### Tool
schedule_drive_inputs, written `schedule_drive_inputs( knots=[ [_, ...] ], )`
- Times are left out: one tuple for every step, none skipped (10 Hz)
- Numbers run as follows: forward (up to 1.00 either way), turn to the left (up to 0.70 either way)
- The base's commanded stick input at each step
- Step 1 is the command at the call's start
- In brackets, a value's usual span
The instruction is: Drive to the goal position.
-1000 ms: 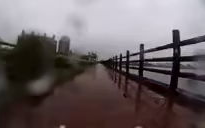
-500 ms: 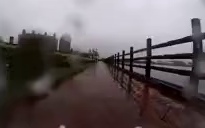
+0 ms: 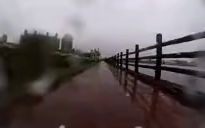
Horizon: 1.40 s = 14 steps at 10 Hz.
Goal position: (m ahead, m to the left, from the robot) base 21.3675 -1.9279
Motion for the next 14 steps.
schedule_drive_inputs(
  knots=[
    [1.00, 0.00],
    [1.00, 0.00],
    [1.00, 0.00],
    [1.00, 0.00],
    [1.00, 0.00],
    [1.00, 0.00],
    [1.00, 0.00],
    [1.00, 0.00],
    [1.00, 0.00],
    [1.00, 0.00],
    [1.00, 0.00],
    [1.00, 0.00],
    [1.00, 0.00],
    [1.00, 0.00]
  ],
)
